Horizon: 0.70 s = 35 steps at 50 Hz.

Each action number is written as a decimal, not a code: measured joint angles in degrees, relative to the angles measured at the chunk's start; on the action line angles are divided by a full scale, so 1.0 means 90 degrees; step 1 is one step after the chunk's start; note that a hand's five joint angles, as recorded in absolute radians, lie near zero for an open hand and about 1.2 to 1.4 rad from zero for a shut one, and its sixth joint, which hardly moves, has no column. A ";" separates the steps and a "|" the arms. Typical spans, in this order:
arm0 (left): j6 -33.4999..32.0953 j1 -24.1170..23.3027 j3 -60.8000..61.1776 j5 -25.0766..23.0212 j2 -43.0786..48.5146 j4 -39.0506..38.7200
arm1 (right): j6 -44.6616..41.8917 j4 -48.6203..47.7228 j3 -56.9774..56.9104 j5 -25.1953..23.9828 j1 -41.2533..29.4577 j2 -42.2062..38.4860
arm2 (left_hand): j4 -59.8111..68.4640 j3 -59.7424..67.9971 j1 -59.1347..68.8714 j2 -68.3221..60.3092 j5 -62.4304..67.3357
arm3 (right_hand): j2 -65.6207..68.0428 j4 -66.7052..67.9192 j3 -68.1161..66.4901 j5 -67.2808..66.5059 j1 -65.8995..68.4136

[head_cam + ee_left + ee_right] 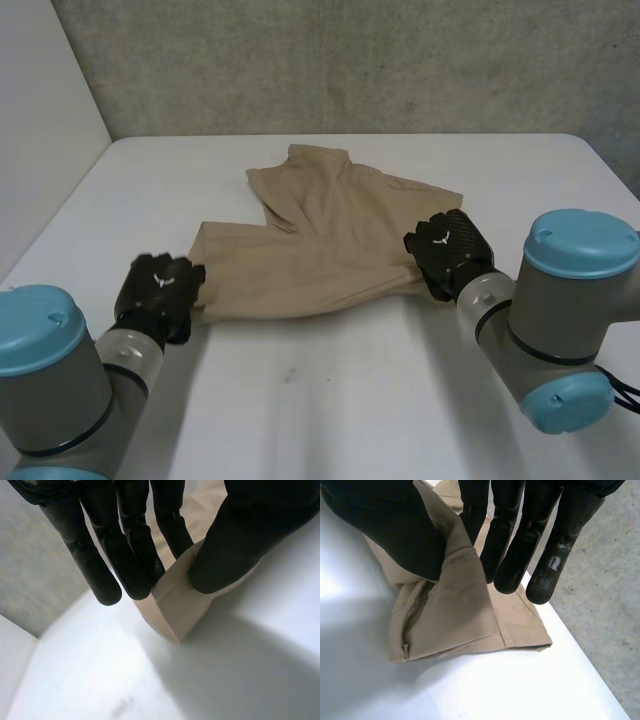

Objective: Fold the shorts.

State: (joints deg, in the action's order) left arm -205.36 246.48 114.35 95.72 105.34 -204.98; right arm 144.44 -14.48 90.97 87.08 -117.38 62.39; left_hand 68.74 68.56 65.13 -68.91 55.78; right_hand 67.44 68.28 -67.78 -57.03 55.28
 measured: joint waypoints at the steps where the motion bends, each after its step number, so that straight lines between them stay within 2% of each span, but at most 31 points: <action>1: 0.0003 0.0004 -0.0005 0.0001 -0.0015 0.0134 | 0.0000 0.0036 0.0027 0.0005 0.0003 0.0060 | -0.0001 0.0000 0.0001 0.0000 0.0000 | 0.0000 0.0000 0.0000 -0.0001 0.0000; 9: 0.0039 0.0064 -0.0013 -0.0005 -0.0708 0.1134 | -0.0038 0.0645 0.0421 0.0008 0.0049 0.0936 | 0.0000 0.0000 0.0000 0.0000 0.0000 | 0.0000 0.0000 0.0000 -0.0002 0.0000; 20: -0.0017 -0.0042 0.0316 -0.0010 -0.1543 0.1891 | -0.0494 0.1142 0.0856 0.0002 0.0083 0.1216 | 0.0000 0.0000 0.0001 0.0000 0.0000 | 0.0000 0.0000 0.0000 -0.0002 -0.0001; 25: -0.0055 -0.0198 0.0357 -0.0043 -0.2384 0.3175 | -0.1233 0.1857 0.1054 -0.0005 0.0086 0.1742 | 0.0000 0.0000 0.0001 0.0000 0.0001 | 0.0000 0.0000 0.0000 -0.0003 0.0000; 29: -0.0056 -0.0240 0.0297 -0.0097 -0.2861 0.3810 | -0.1386 0.2103 0.1079 -0.0007 0.0087 0.1892 | 0.0000 0.0000 0.0001 0.0000 0.0001 | 0.0000 0.0000 0.0000 -0.0002 0.0000; 31: -0.0056 -0.0282 0.0224 -0.0252 -0.3398 0.4446 | -0.1909 0.3292 0.1225 -0.0053 0.0092 0.2435 | 0.0000 0.0000 0.0001 0.0000 0.0001 | 0.0000 0.0000 0.0000 -0.0003 0.0000; 35: -0.0049 -0.0315 0.0225 -0.0558 -0.3816 0.4875 | -0.2199 0.4037 0.1347 -0.0146 0.0102 0.2750 | 0.0000 0.0000 0.0001 0.0000 0.0000 | 0.0000 0.0000 0.0000 -0.0003 0.0000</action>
State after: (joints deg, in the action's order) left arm -205.81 243.65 116.38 90.70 70.99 -161.10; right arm 124.65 21.85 103.10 85.76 -116.46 87.14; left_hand 68.74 68.56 65.14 -68.91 55.78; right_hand 67.44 68.28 -67.78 -57.06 55.28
